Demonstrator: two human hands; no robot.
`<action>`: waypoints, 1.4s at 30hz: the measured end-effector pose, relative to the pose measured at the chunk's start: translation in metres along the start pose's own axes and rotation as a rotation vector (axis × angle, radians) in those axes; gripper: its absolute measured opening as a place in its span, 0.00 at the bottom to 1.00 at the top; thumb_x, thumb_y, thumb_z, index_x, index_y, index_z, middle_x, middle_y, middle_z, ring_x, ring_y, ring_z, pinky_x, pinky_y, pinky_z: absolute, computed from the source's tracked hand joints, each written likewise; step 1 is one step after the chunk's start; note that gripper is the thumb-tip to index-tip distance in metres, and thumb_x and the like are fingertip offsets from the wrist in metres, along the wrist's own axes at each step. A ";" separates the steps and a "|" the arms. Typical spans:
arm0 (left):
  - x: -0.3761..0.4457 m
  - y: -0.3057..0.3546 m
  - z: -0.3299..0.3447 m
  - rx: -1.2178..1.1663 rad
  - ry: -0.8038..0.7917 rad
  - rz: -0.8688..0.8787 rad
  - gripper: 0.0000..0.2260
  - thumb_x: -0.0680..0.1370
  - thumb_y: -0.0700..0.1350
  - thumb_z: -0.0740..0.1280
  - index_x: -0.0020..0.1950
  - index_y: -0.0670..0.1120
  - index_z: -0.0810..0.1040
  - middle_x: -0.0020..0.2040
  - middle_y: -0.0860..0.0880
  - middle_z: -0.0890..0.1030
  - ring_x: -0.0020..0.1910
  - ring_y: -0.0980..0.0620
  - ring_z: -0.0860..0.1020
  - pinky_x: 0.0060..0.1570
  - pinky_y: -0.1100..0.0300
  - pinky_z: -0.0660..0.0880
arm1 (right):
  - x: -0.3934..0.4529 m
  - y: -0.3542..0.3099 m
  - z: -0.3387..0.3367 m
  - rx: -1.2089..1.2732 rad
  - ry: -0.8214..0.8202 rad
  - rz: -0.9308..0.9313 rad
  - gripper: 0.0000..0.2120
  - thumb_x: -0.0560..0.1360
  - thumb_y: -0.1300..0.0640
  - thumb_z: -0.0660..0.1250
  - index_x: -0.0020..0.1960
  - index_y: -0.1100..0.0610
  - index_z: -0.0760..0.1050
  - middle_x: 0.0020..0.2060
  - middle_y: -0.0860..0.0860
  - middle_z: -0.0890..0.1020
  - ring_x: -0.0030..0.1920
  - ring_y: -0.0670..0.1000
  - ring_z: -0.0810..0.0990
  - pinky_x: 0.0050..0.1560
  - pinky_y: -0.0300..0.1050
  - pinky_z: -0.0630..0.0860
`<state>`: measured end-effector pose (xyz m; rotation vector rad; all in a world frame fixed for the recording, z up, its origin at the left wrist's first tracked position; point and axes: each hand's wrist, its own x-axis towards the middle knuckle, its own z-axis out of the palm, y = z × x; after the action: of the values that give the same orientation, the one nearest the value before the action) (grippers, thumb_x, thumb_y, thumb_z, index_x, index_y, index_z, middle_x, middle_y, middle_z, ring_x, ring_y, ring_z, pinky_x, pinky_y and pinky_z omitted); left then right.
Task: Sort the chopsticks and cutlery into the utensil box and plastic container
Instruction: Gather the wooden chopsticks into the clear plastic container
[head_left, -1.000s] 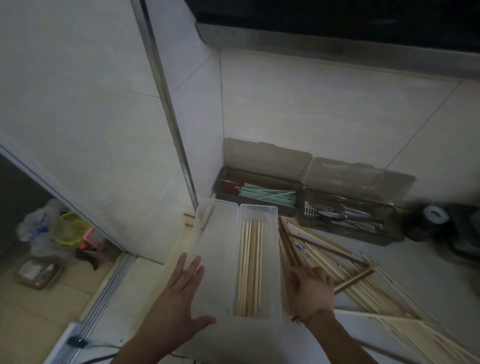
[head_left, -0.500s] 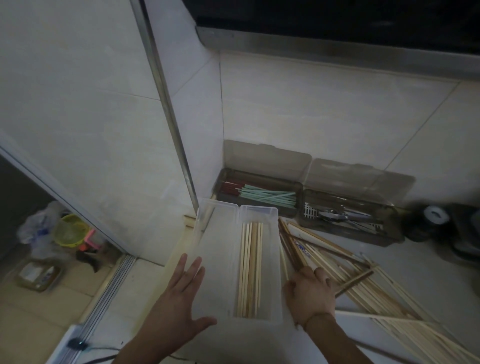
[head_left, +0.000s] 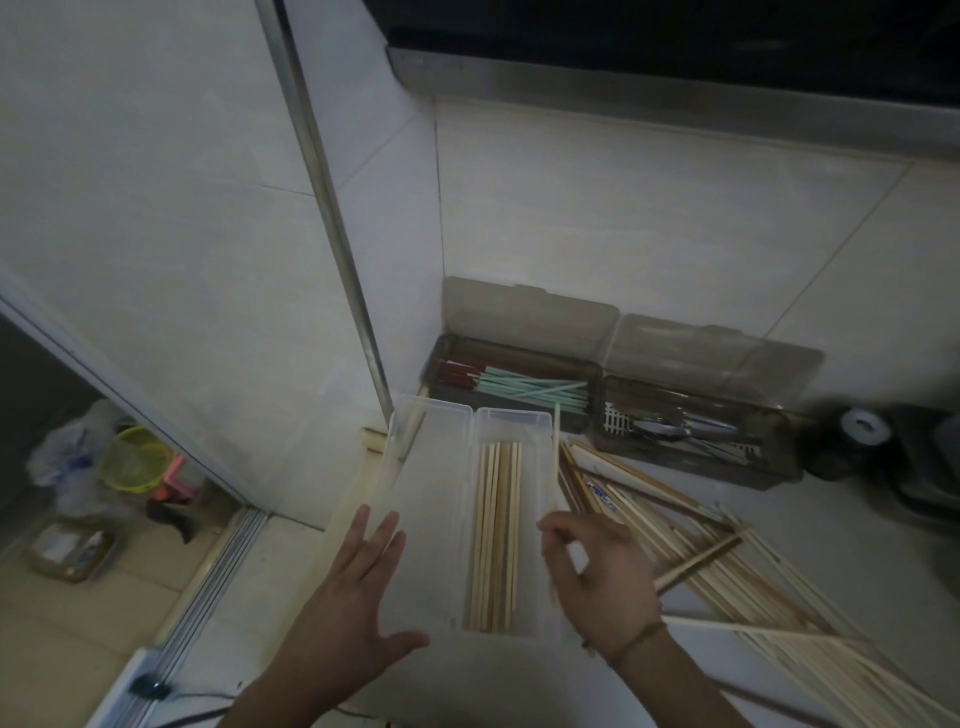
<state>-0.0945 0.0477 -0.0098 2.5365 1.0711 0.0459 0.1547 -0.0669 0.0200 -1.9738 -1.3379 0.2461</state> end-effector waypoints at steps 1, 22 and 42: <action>0.000 -0.001 0.001 0.002 0.006 0.000 0.51 0.63 0.77 0.58 0.78 0.48 0.57 0.78 0.60 0.43 0.76 0.57 0.33 0.70 0.59 0.52 | 0.002 0.000 0.005 -0.096 -0.035 -0.091 0.09 0.73 0.48 0.61 0.45 0.45 0.79 0.37 0.40 0.82 0.44 0.42 0.80 0.49 0.41 0.74; 0.000 -0.004 0.004 0.010 0.012 0.026 0.50 0.64 0.76 0.60 0.78 0.47 0.60 0.79 0.60 0.45 0.77 0.56 0.35 0.70 0.59 0.55 | 0.001 0.049 0.033 -0.010 0.167 -0.104 0.10 0.76 0.56 0.59 0.48 0.53 0.80 0.45 0.48 0.81 0.49 0.48 0.77 0.50 0.45 0.75; 0.000 -0.005 0.004 0.034 0.021 0.038 0.50 0.64 0.76 0.60 0.78 0.47 0.59 0.79 0.59 0.45 0.76 0.56 0.34 0.70 0.60 0.54 | -0.009 0.072 0.048 -0.797 -0.315 -0.064 0.12 0.55 0.57 0.76 0.37 0.54 0.79 0.25 0.52 0.78 0.34 0.58 0.76 0.35 0.53 0.71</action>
<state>-0.0976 0.0494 -0.0154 2.5929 1.0399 0.0658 0.1780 -0.0673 -0.0635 -2.6057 -1.9017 -0.0266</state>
